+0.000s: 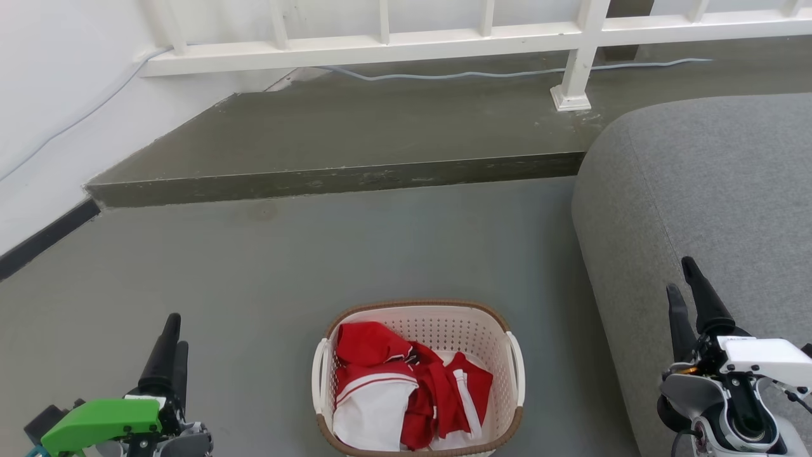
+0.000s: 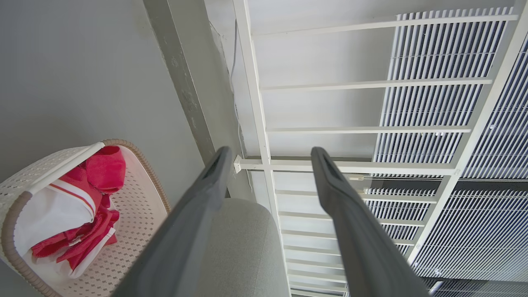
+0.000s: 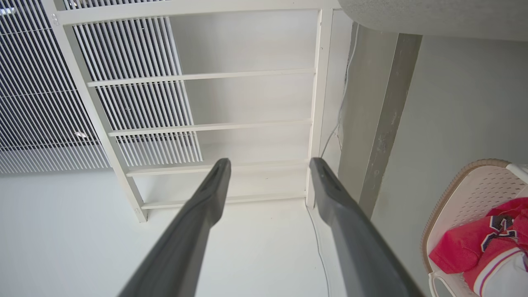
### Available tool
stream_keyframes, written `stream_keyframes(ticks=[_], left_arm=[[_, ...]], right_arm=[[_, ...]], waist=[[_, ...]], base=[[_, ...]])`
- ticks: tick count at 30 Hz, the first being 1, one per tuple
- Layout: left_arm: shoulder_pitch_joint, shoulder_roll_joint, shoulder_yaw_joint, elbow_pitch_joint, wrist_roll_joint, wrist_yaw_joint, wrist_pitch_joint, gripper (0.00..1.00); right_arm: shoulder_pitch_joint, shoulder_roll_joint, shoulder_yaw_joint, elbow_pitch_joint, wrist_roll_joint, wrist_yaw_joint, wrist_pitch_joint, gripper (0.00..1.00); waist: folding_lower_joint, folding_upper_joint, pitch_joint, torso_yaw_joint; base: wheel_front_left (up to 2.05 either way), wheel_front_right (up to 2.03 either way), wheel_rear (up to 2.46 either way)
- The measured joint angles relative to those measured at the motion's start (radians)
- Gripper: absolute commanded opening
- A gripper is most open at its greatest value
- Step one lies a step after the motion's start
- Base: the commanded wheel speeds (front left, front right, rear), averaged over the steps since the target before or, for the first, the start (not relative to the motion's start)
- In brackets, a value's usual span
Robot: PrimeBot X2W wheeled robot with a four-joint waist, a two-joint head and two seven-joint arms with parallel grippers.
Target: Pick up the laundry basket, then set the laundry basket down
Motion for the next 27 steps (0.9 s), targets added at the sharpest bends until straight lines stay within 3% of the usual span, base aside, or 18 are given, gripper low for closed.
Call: stream_keyframes(ticks=[16, 27], left_arm=[[-0.002, 0.032, -0.061, -0.029, 0.154, 0.000, -0.069, 1.00], [-0.005, 0.062, -0.101, -0.045, 0.339, 0.000, -0.109, 1.00]], right_arm=[[-0.008, -0.048, 0.103, -0.038, -0.147, 0.000, -0.070, 1.00], [-0.023, -0.081, 0.177, -0.052, -0.281, 0.000, -0.116, 1.00]], waist=[[0.0000, 0.0000, 0.004, 0.001], [0.0000, 0.0000, 0.004, 0.002]], base=[[0.00, 0.00, 0.00], [0.00, 0.00, 0.00]])
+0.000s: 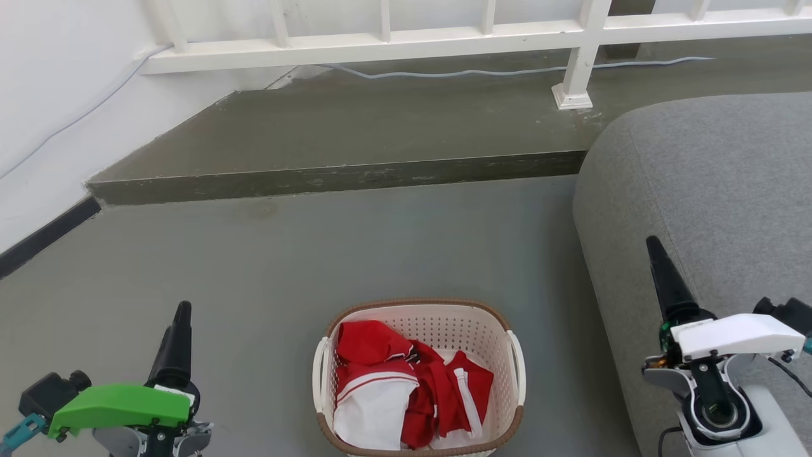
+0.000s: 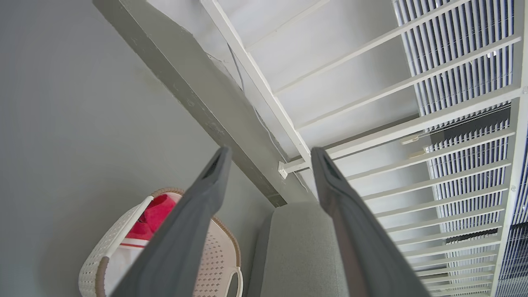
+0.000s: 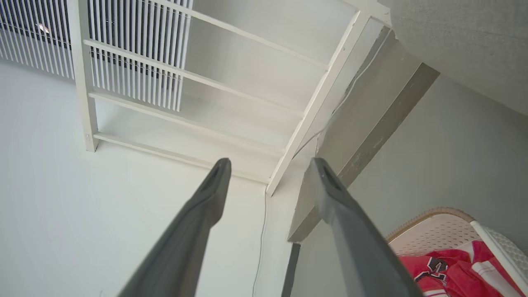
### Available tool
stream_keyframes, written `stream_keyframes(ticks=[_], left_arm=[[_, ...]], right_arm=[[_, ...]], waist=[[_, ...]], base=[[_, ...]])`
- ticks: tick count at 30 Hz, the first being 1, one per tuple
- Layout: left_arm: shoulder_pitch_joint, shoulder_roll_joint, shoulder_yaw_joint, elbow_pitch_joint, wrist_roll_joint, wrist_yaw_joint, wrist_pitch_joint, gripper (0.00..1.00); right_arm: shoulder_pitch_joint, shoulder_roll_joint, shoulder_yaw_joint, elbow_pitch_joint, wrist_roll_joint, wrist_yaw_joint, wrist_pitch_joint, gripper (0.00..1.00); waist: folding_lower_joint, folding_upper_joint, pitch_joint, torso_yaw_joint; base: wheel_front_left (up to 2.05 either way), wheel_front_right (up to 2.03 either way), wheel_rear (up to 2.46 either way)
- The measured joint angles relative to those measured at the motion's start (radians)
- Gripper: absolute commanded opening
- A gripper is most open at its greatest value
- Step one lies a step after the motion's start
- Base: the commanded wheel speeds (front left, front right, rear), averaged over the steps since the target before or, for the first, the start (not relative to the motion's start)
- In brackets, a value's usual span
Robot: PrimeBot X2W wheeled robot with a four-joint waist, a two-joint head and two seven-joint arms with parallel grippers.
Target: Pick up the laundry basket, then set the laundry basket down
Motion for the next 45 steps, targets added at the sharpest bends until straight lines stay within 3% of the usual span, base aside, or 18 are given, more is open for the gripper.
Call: stream_keyframes(ticks=[14, 25, 45], left_arm=[[-0.004, 0.007, -0.025, -0.028, 0.274, 0.016, -0.048, 1.00], [-0.011, 0.004, -0.050, -0.040, 0.447, 0.027, -0.088, 1.00], [-0.011, -0.005, -0.077, -0.066, 0.735, 0.031, -0.160, 1.00]], right_arm=[[-0.021, -0.017, 0.038, 0.004, -0.230, -0.001, -0.047, 1.00], [-0.024, -0.026, 0.062, 0.009, -0.416, -0.045, -0.088, 1.00], [-0.040, -0.014, 0.112, 0.010, -0.691, -0.061, -0.157, 1.00]], waist=[[0.0000, 0.0000, 0.003, 0.004], [0.0000, 0.0000, 0.007, 0.005], [0.0000, 0.0000, 0.009, 0.009]], base=[[0.00, 0.00, 0.00], [0.00, 0.00, 0.00], [0.00, 0.00, 0.00]])
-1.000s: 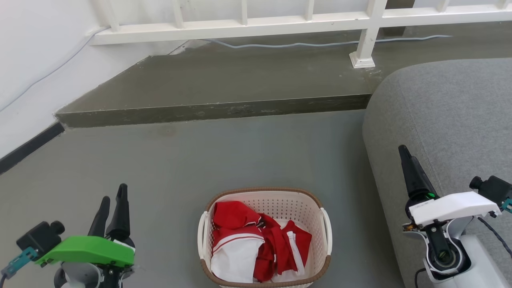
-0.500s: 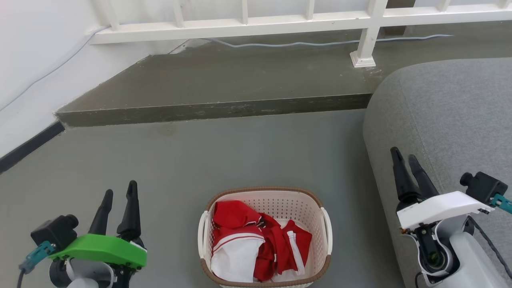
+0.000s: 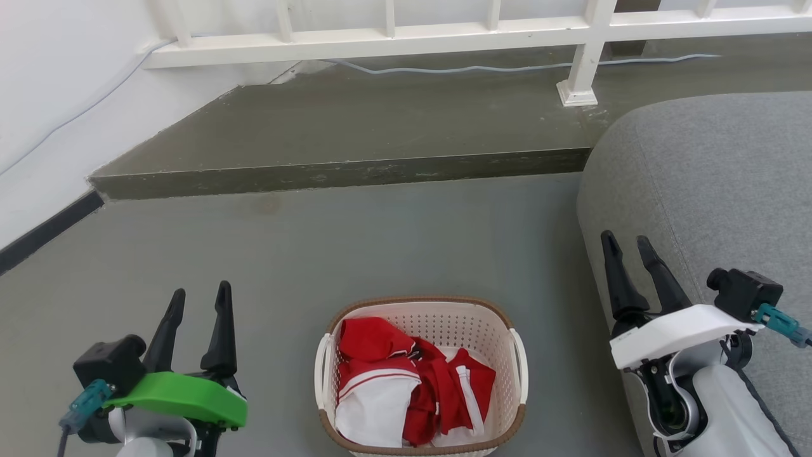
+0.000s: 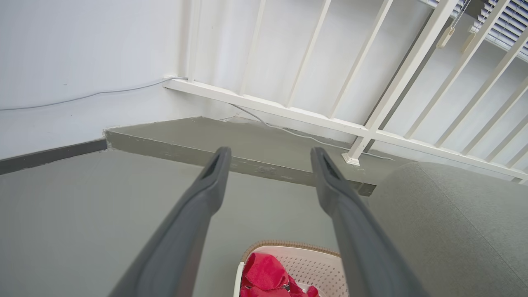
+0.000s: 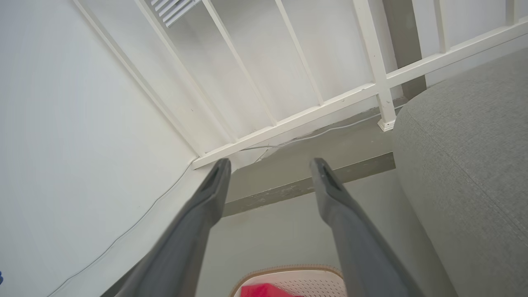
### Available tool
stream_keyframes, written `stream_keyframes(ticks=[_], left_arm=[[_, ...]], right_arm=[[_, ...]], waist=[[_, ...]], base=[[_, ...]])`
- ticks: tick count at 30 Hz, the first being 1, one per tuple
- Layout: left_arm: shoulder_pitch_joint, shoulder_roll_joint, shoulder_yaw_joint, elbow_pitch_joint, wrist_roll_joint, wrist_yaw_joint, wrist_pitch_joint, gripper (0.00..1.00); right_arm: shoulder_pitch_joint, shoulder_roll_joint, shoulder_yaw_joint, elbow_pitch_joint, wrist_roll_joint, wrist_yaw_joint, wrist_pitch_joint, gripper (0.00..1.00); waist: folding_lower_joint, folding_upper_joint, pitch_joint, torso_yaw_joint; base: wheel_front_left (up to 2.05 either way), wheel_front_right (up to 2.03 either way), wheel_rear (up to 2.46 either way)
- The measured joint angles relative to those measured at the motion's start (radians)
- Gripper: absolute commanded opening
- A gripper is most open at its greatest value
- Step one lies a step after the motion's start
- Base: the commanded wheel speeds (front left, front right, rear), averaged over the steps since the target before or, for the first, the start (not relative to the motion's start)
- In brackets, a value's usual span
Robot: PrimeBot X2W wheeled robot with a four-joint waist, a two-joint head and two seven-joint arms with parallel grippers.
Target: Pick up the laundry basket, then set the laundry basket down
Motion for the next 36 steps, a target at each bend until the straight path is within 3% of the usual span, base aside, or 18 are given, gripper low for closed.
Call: stream_keyframes(ticks=[14, 36], left_arm=[[-0.002, -0.005, -0.010, -0.027, 0.186, 0.000, -0.049, 1.00], [-0.004, -0.020, -0.002, -0.030, 0.204, -0.007, -0.049, 1.00]], right_arm=[[-0.011, 0.004, 0.016, -0.004, -0.183, -0.001, -0.047, 1.00], [-0.016, 0.021, -0.003, 0.006, -0.219, 0.003, -0.048, 1.00]], waist=[[0.0000, 0.0000, 0.001, -0.002], [0.0000, 0.0000, 0.022, -0.008]], base=[[0.00, 0.00, 0.00], [0.00, 0.00, 0.00]])
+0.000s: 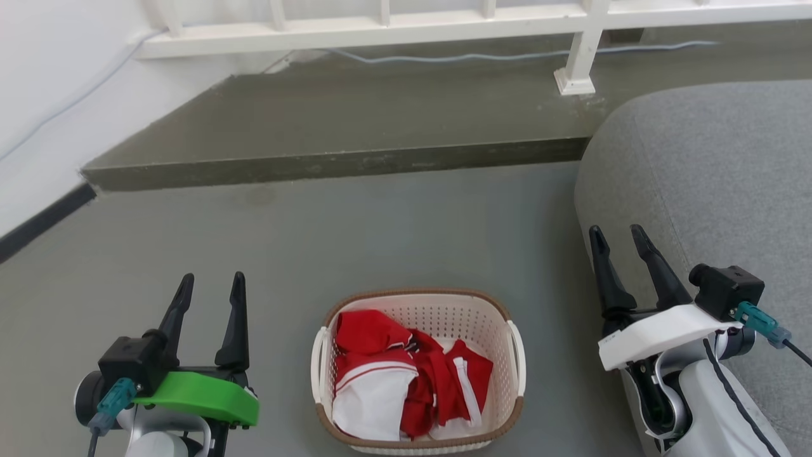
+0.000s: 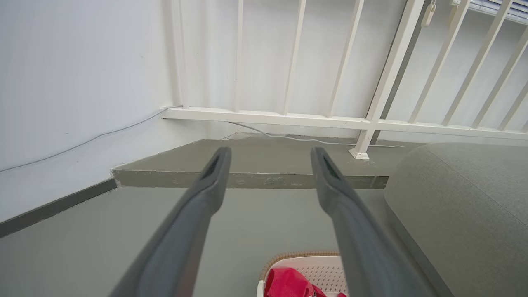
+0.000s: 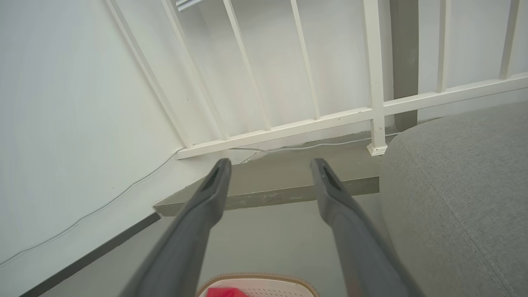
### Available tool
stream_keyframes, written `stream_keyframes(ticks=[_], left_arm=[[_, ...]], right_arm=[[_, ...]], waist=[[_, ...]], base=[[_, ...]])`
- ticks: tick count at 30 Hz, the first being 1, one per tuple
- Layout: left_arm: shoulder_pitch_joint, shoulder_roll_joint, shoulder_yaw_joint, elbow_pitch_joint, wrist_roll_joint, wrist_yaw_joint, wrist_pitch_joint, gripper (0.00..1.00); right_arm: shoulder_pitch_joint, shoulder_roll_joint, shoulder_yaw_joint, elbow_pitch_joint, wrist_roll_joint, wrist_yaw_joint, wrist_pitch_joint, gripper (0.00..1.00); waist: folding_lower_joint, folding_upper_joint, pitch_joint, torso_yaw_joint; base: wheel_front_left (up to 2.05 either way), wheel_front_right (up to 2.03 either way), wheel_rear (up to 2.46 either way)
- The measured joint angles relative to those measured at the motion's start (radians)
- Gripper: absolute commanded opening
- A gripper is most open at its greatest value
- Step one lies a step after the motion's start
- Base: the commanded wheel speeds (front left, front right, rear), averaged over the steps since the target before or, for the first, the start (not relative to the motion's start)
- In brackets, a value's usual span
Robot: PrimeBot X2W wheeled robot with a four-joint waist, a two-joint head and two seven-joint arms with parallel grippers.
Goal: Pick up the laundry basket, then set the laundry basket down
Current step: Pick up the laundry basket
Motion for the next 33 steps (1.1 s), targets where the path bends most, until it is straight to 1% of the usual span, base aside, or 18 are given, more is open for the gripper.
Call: stream_keyframes(ticks=[7, 9, 13, 18, 27, 33], left_arm=[[-0.010, -0.002, -0.002, -0.001, 0.000, -0.008, 0.000, 1.00], [-0.020, -0.002, -0.002, -0.002, 0.000, -0.009, 0.000, 1.00], [-0.027, -0.002, -0.004, 0.000, 0.000, -0.009, 0.000, 1.00], [-0.076, -0.003, -0.005, 0.010, 0.000, -0.012, 0.000, 1.00], [-0.167, -0.004, -0.018, 0.081, -0.001, -0.021, 0.000, 1.00], [-0.231, -0.002, -0.037, 0.164, -0.001, -0.022, 0.000, 1.00]], right_arm=[[-0.002, 0.001, -0.001, 0.006, -0.018, 0.001, 0.000, 1.00], [-0.005, 0.002, -0.002, 0.008, -0.018, 0.006, 0.000, 1.00], [-0.021, 0.003, -0.006, 0.023, -0.019, 0.006, 0.000, 1.00], [-0.050, 0.001, -0.024, 0.046, -0.026, 0.006, 0.000, 1.00], [-0.132, -0.003, -0.035, 0.115, -0.030, 0.006, -0.002, 1.00], [-0.187, -0.002, -0.033, 0.187, -0.033, 0.006, -0.002, 1.00]], waist=[[0.0000, 0.0000, 0.047, -0.006], [0.0000, 0.0000, 0.065, -0.009], [-0.0001, 0.0000, 0.108, -0.013], [0.0000, 0.0000, 0.170, -0.017], [0.0000, 0.0000, 0.292, -0.016], [0.0000, 0.0000, 0.372, -0.013]], base=[[0.00, 0.00, 0.00], [0.00, 0.00, 0.00], [0.00, 0.00, 0.00], [0.00, 0.00, 0.00], [0.00, 0.00, 0.00], [0.00, 0.00, 0.00]])
